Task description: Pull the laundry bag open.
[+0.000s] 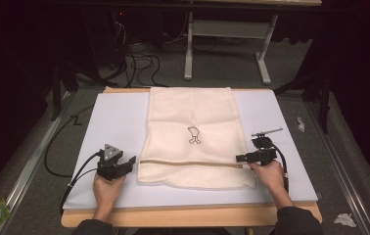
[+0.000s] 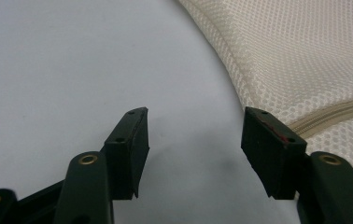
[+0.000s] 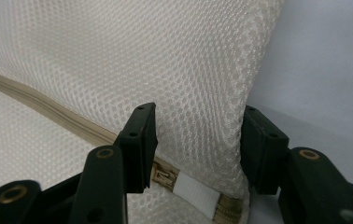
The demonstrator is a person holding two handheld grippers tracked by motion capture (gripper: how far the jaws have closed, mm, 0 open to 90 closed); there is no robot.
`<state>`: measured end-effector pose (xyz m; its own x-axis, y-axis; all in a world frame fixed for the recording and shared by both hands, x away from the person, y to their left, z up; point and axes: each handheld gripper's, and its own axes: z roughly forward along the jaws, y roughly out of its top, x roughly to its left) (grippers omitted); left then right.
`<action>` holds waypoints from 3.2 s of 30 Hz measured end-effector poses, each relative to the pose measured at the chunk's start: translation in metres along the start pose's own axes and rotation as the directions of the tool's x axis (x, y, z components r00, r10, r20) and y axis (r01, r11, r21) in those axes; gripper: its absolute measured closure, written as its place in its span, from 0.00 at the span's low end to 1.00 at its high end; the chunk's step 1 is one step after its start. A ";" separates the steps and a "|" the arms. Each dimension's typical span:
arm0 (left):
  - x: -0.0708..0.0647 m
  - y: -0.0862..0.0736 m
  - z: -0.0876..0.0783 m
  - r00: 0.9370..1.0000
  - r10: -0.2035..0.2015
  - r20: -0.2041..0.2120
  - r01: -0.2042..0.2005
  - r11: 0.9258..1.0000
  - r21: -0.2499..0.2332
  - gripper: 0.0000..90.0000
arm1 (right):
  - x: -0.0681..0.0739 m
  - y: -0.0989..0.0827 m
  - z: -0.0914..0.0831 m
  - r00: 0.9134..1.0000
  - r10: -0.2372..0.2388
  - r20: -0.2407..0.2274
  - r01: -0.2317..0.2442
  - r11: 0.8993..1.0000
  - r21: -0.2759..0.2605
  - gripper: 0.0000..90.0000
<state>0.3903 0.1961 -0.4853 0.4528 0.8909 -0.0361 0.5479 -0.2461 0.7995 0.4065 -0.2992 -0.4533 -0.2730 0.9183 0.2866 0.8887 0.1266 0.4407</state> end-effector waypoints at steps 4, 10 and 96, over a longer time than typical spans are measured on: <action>0.000 0.000 0.000 1.000 -0.001 -0.003 0.001 1.000 0.000 0.47 | 0.010 -0.001 0.002 0.990 -0.109 0.086 0.107 0.994 0.021 0.65; 0.000 0.000 0.000 1.000 -0.003 0.000 0.003 1.000 0.001 0.47 | 0.017 -0.002 0.003 0.972 -0.172 0.158 0.169 0.985 0.036 0.88; -0.173 0.095 0.047 0.844 0.042 0.535 -0.106 0.990 0.089 0.62 | 0.050 0.031 -0.020 0.957 -0.207 -0.204 0.163 0.963 -0.217 0.98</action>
<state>0.3972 0.0002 -0.4310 0.7815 0.5373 -0.3172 0.5571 -0.3722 0.7423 0.4130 -0.2565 -0.4083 -0.5205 0.7761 0.3560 0.7313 0.1899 0.6550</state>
